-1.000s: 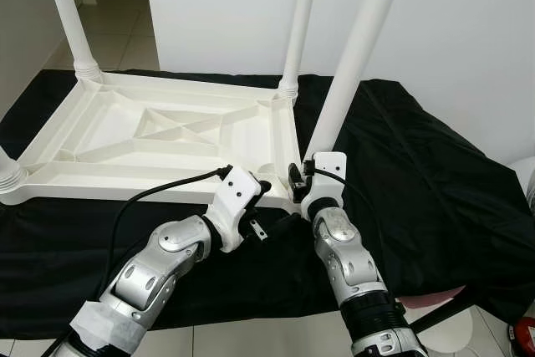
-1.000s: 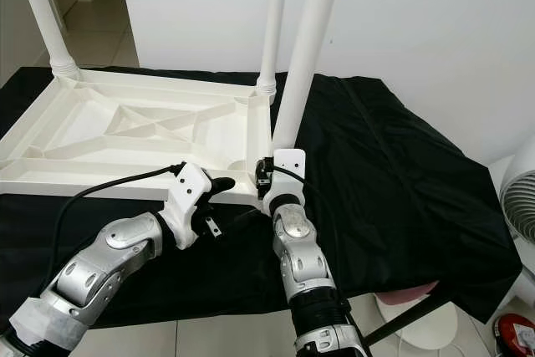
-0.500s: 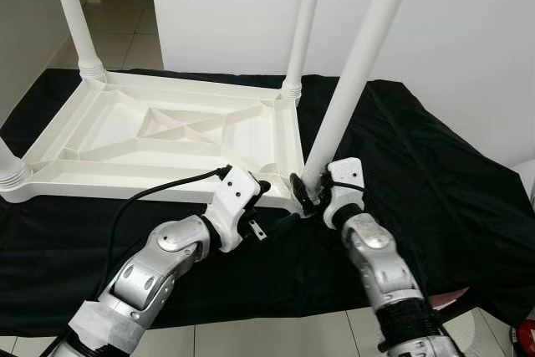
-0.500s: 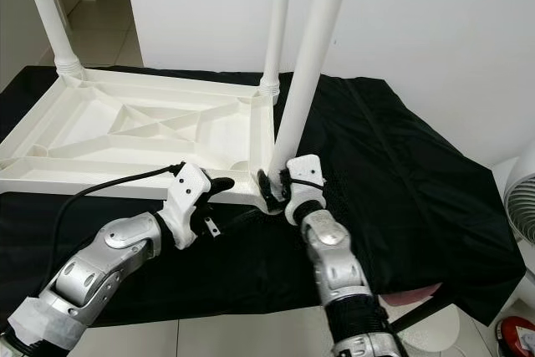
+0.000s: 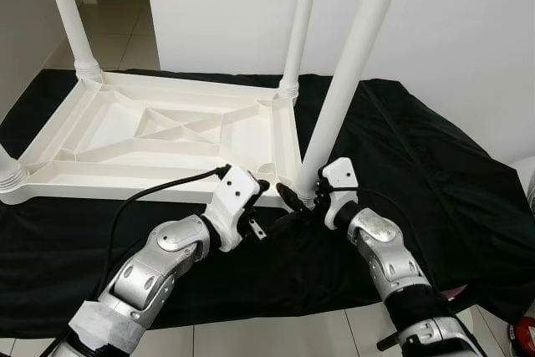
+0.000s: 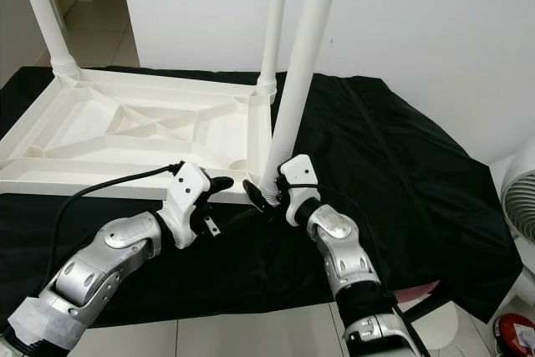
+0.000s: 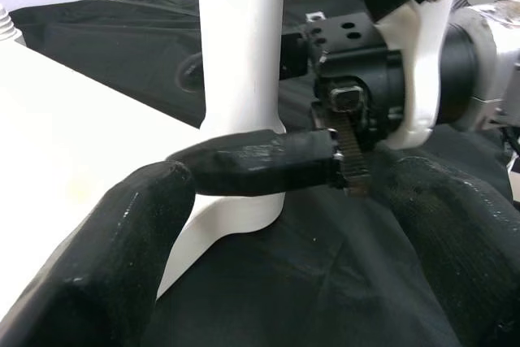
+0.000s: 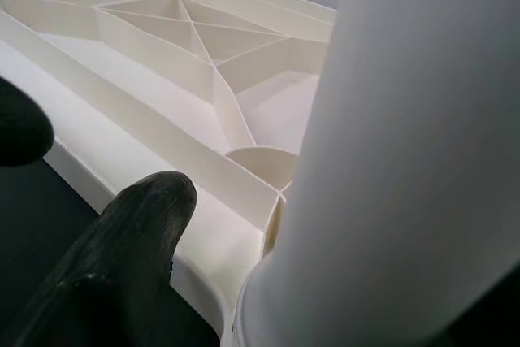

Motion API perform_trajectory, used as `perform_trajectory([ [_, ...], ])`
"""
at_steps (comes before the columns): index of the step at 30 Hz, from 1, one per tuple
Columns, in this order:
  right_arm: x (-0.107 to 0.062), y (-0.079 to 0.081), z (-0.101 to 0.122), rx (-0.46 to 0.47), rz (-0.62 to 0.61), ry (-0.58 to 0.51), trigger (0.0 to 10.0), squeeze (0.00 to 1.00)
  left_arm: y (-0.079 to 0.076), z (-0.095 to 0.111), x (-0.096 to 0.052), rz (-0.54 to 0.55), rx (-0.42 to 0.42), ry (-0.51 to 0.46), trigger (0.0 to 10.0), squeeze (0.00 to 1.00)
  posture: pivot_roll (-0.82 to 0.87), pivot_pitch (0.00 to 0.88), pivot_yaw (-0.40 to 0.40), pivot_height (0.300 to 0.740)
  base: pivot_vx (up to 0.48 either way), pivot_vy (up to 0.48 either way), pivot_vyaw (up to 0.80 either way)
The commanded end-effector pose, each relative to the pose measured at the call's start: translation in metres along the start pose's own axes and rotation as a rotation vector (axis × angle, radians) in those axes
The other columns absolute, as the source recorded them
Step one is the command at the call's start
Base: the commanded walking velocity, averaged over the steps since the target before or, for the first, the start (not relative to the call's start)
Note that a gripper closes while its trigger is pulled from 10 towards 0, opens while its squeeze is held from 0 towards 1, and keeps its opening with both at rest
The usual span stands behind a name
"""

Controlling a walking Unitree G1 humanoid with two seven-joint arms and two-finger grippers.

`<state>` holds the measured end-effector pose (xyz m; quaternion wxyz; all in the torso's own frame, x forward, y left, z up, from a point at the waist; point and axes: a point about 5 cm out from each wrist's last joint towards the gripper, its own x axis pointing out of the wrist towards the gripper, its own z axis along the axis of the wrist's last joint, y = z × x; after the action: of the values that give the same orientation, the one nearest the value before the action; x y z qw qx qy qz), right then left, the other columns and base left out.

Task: Building children table

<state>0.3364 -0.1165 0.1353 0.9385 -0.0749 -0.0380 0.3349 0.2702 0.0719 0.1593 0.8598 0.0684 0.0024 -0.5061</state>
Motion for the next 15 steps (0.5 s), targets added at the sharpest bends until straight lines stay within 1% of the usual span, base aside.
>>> perform_trajectory([
  [1,0.0012,-0.0017,-0.0079,0.017,0.033,0.031,10.0,0.00,-0.0043,0.0007,0.0003,-0.092,0.001,0.005,10.0,0.00,0.07,0.009,-0.064,0.740,0.000,0.000,0.00],
  [5,0.0030,-0.0034,-0.0102,0.029,0.045,0.043,10.0,0.00,-0.0039,0.0009,0.0001,-0.090,0.002,0.006,10.0,0.00,0.08,0.009,-0.066,0.740,0.000,0.000,0.00],
  [6,0.0035,-0.0048,-0.0122,0.051,0.048,0.054,2.7,0.00,-0.0040,0.0011,0.0000,-0.089,0.003,0.005,10.0,0.00,0.08,0.009,-0.066,0.740,0.000,0.000,0.00],
  [7,0.0036,-0.0059,-0.0136,0.067,0.049,0.061,0.0,0.00,-0.0041,0.0013,0.0000,-0.089,0.003,0.004,10.0,0.00,0.08,0.009,-0.066,0.740,0.000,0.000,0.00],
  [15,0.0005,-0.0084,-0.0174,0.087,0.060,0.054,0.0,0.00,-0.0046,0.0016,-0.0007,-0.087,0.003,0.003,10.0,0.00,0.08,0.010,-0.066,0.740,0.000,0.000,0.00],
])
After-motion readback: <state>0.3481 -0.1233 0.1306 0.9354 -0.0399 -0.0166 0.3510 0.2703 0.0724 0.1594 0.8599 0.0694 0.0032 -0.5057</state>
